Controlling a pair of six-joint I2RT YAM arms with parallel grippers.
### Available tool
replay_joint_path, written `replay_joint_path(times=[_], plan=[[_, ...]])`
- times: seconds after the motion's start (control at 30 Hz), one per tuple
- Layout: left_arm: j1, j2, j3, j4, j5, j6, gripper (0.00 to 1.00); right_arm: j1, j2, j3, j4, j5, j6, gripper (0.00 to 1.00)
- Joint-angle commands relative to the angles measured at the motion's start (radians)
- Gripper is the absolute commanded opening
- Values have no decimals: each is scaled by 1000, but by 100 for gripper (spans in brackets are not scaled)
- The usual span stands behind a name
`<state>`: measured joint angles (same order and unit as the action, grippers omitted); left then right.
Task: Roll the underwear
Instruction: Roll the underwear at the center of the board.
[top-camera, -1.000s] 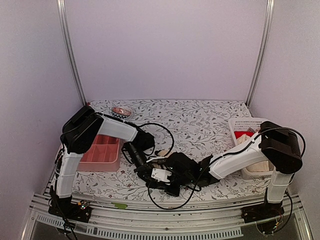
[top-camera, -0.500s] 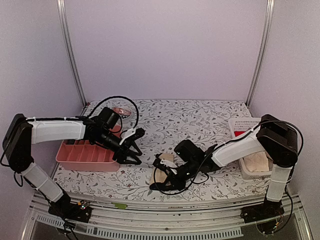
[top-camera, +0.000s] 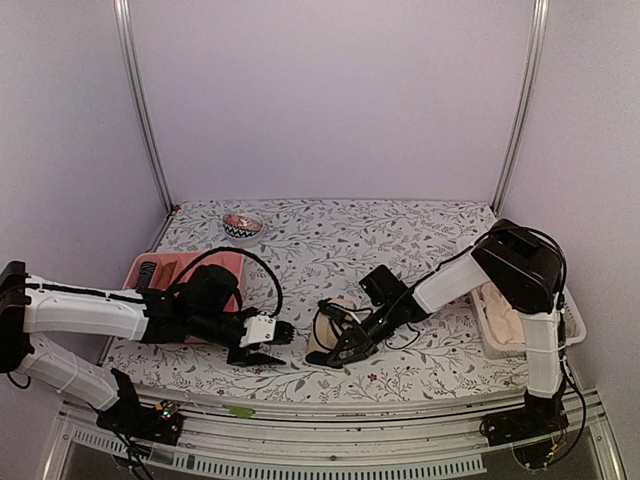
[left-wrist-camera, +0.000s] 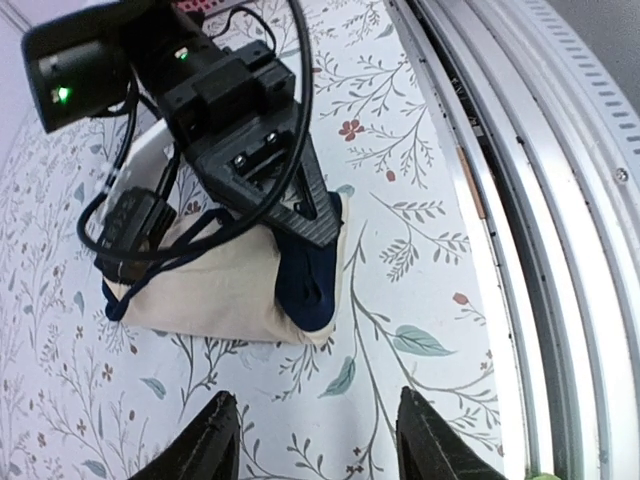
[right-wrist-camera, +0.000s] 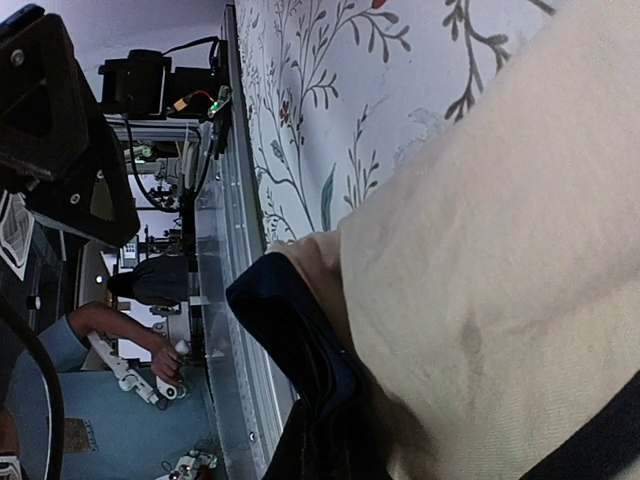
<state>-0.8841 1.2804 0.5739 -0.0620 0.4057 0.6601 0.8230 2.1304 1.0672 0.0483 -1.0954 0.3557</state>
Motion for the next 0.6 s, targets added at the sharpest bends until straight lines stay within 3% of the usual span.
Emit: replay_joint_path(times=[0.0, 0.23, 0.57], plan=[[-99, 88, 0, 170, -79, 106, 53, -6, 74, 2, 20, -75, 69, 0], [-165, 266, 57, 241, -146, 168, 49, -7, 98, -5, 34, -60, 94, 0], [-207, 378, 66, 333, -253, 216, 50, -8, 112, 2, 42, -54, 110, 0]])
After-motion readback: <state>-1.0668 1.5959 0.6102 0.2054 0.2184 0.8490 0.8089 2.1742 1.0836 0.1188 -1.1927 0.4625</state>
